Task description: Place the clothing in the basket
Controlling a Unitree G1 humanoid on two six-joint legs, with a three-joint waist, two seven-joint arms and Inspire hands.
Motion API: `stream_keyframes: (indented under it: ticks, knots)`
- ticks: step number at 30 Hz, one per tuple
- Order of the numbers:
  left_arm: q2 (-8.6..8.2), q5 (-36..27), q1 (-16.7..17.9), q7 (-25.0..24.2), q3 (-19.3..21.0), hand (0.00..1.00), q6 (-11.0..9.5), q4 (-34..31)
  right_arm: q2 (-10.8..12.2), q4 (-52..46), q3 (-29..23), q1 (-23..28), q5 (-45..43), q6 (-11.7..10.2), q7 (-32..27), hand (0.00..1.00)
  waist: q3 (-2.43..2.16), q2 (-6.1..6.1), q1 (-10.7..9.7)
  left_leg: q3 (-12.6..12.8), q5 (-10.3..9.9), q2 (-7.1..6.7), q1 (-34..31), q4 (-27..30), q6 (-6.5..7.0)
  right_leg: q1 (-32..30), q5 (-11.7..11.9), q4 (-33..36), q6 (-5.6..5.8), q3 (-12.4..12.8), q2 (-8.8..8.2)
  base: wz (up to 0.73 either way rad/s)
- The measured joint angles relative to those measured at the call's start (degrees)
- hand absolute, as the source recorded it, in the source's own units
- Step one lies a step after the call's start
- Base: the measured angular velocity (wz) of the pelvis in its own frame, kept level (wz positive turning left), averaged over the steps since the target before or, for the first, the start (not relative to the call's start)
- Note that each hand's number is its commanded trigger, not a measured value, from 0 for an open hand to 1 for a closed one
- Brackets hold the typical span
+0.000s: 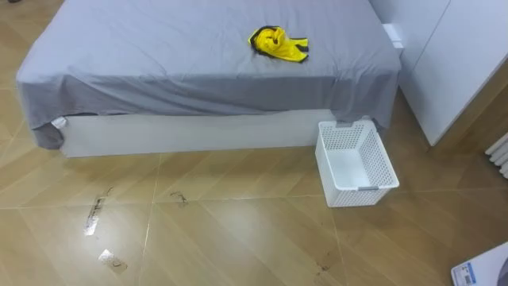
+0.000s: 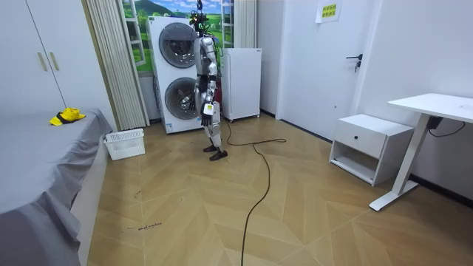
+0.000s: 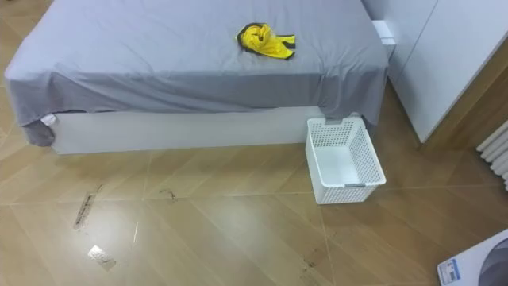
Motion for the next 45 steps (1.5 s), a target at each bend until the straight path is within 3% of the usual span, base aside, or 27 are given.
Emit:
stream_keyframes:
  ticks: [8, 20, 22, 25, 28, 29, 30, 31, 32, 33, 34, 36, 37, 38, 39, 40, 41, 42, 43, 44, 45]
  knots:
    - [0.01, 0.00, -0.01, -0.02, -0.06, 0.00, 0.02, -0.14, -0.02, -0.10, 0.40, 0.00, 0.83, 0.06, 0.14, 0.00, 0.06, 0.24, -0.04, 0.31, 0.00, -0.01, -0.19, -0.04, 0.00, -0.04, 0.00, 0.02, 0.00, 0.26, -0.02, -0.01]
    - [0.03, -2.80, 0.15, -1.30, 0.11, 0.00, 0.94, -0.17, -0.05, -0.22, 0.60, -0.84, 1.95, 1.30, 0.67, 0.00, -0.21, 0.41, 0.25, 0.31, -0.10, 0.12, -0.43, 0.31, -0.05, -0.92, -0.04, 0.43, -0.06, 1.30, 0.15, -0.03]
    - [0.01, -2.76, -0.20, -1.56, 0.91, 0.00, 1.25, -0.19, -0.05, -0.26, 0.55, -0.88, 1.58, 1.55, 0.78, 0.00, -0.13, 0.54, 0.20, 0.83, -1.22, 0.70, -0.89, 2.19, -0.21, -1.03, -0.46, 1.35, -0.51, 1.09, 0.43, -0.14]
    - [0.20, -2.91, -0.14, -1.72, 3.02, 0.00, 1.31, -0.40, -0.06, -0.22, 0.52, -1.33, 1.49, 1.76, 2.24, 0.00, -0.04, 0.42, 0.79, 1.71, -4.84, 2.55, -3.84, 10.32, -1.41, -2.77, -2.95, 5.53, -1.40, 0.07, 1.07, -0.20]
    - [0.65, -5.78, 0.10, -1.64, 3.36, 0.00, 1.26, -1.33, -0.26, -0.24, 1.09, -1.00, 1.99, 1.71, 2.83, 0.00, 0.03, -0.44, 1.56, 3.55, -5.04, 4.45, -9.57, 23.76, -2.27, -3.20, -5.09, 7.59, -2.84, 1.27, 1.07, 0.00]
    - [0.82, -7.28, 0.11, -1.60, 3.48, 0.00, 0.95, -1.44, -0.32, -0.47, 1.10, -0.84, 2.06, 1.70, 2.94, 0.00, 0.35, -0.66, 1.25, 2.45, -3.16, 5.49, -14.53, 32.34, -2.40, -2.33, -5.29, 7.65, -3.41, 1.50, 1.31, 0.14]
    - [0.81, -9.24, 0.22, -1.58, 3.77, 0.00, 0.14, -1.57, -0.46, -0.50, 0.95, -0.37, 2.40, 1.73, 2.84, 0.00, 0.24, -0.81, 1.35, 1.26, -3.39, 4.64, -17.87, 34.52, -1.76, -1.68, -5.82, 7.77, -3.65, 2.01, 0.82, 0.20]
    - [0.72, -10.06, 0.11, -1.59, 3.53, 0.00, -0.18, -2.02, -0.61, -0.50, 0.96, -0.34, 2.66, 1.75, 2.79, 0.00, 0.25, -0.81, 1.43, 1.27, -3.54, 3.90, -19.41, 33.17, -1.51, -1.60, -6.24, 7.99, -3.61, 2.67, 0.58, 0.11]
    - [0.56, -11.98, 0.40, -1.60, 3.14, 0.00, -0.92, -2.99, -0.79, -0.52, 0.97, -0.42, 2.66, 1.78, 2.65, 0.00, 0.27, -0.93, 1.60, 1.27, -2.88, 2.74, -22.65, 27.33, -2.24, -1.68, -7.19, 8.27, -2.83, 3.13, -0.25, -0.11]
    - [0.60, -12.48, 0.94, -1.39, 3.15, 0.00, -1.40, -2.98, -0.81, -0.62, 0.99, -0.54, 2.43, 1.80, 2.61, 0.00, 0.08, -1.22, 2.06, 1.20, -0.35, 1.88, -25.05, 19.04, -3.61, -1.50, -7.65, 8.24, -2.61, 3.97, -0.83, -0.28]
    - [0.65, -12.60, 1.58, -1.18, 3.14, 0.00, -1.45, -2.92, -0.80, -0.62, 1.14, -0.70, 2.37, 1.83, 2.57, 0.00, 0.10, -1.09, 2.40, 1.22, 1.35, 1.93, -25.85, 14.78, -4.10, -1.33, -7.90, 8.23, -2.56, 4.69, -0.94, -0.58]
    - [0.56, -12.98, 4.48, -0.37, 3.14, 0.00, -1.43, -2.72, -0.73, -0.63, 1.69, -0.59, 2.05, 2.41, 2.44, 0.00, 0.25, -0.54, 3.09, 0.51, 8.44, 3.12, -27.66, 3.49, -4.05, 0.66, -9.81, 8.16, -2.35, 5.76, -1.48, -0.57]
    - [0.53, -12.96, 4.95, -0.16, 3.12, 0.00, -1.41, -2.52, -0.66, -0.63, 1.70, -0.49, 1.98, 2.65, 2.43, 0.00, 0.28, -0.55, 2.92, -0.10, 10.39, 2.98, -28.08, 2.83, -3.83, 1.24, -10.57, 8.18, -2.04, 6.03, -1.71, -0.27]
    - [0.44, -12.84, 5.47, -0.06, 3.11, 0.00, -1.32, -2.28, -0.57, -0.68, 1.67, -0.39, 2.02, 2.99, 2.38, 0.00, 0.28, -1.10, 2.87, -0.01, 14.61, 2.25, -28.34, 3.67, -2.62, 2.18, -12.12, 8.10, -1.10, 6.37, -2.62, -0.12]
    - [0.11, -12.73, 5.24, -0.21, 3.11, 0.00, -1.33, -2.27, -0.67, -0.86, 1.49, -0.52, 1.93, 2.99, 2.36, 0.00, -0.02, -1.13, 2.89, 0.16, 16.84, 1.18, -29.19, 6.21, -1.30, 2.53, -13.32, 8.01, 0.38, 6.68, -3.78, -0.13]
    - [-0.05, -12.75, 5.04, -0.25, 3.11, 0.00, -1.35, -2.26, -0.71, -0.88, 1.35, -0.75, 1.78, 2.96, 2.39, 0.00, -0.04, -1.88, 3.00, 0.47, 17.04, 0.74, -29.81, 7.84, -0.60, 2.59, -13.67, 7.98, 1.09, 6.93, -4.41, -0.24]
    - [-0.12, -12.60, 5.00, -0.38, 3.03, 0.00, -1.42, -2.13, -0.66, -0.85, 1.12, -0.96, 1.62, 2.84, 2.52, 0.00, 0.44, -2.75, 3.17, 1.48, 15.22, -0.17, -31.02, 11.72, 1.18, 3.63, -14.35, 6.97, 2.00, 7.43, -5.63, -0.20]
    - [0.04, -12.62, 4.39, -0.72, 2.36, 0.00, -1.43, -2.13, -0.67, -1.17, 0.82, -0.88, 1.72, 2.17, 2.71, 0.00, 0.24, -3.52, 3.02, 2.19, 12.02, -1.06, -32.28, 16.09, 1.58, 4.80, -14.38, 5.65, 2.60, 7.14, -7.06, -0.15]
    - [0.02, -12.81, 3.86, -1.00, 2.15, 0.00, -1.46, -2.13, -0.69, -1.41, 0.56, -0.84, 1.54, 1.87, 2.70, 0.00, 0.36, -3.47, 3.06, 2.54, 10.27, -1.24, -32.56, 17.92, 1.88, 5.43, -14.24, 5.60, 2.85, 7.03, -7.54, -0.06]
    - [0.02, -12.90, 3.14, -1.47, 2.13, 0.00, -1.48, -2.15, -0.69, -1.58, 0.36, -0.75, 1.25, 1.50, 2.36, 0.00, 0.44, -3.23, 3.13, 2.99, 7.10, -1.45, -32.73, 20.71, 2.10, 5.99, -13.88, 7.44, 3.46, 6.50, -8.49, -0.04]
    - [0.19, -13.23, 2.82, -1.52, 1.94, 0.00, -1.63, -2.16, -0.58, -2.58, 0.48, -0.49, 1.31, 1.52, 2.29, 0.00, 0.26, -2.94, 2.92, 3.19, 4.50, -1.99, -31.97, 22.46, 2.43, 4.86, -13.66, 13.36, 3.87, 5.42, -9.53, 0.00]
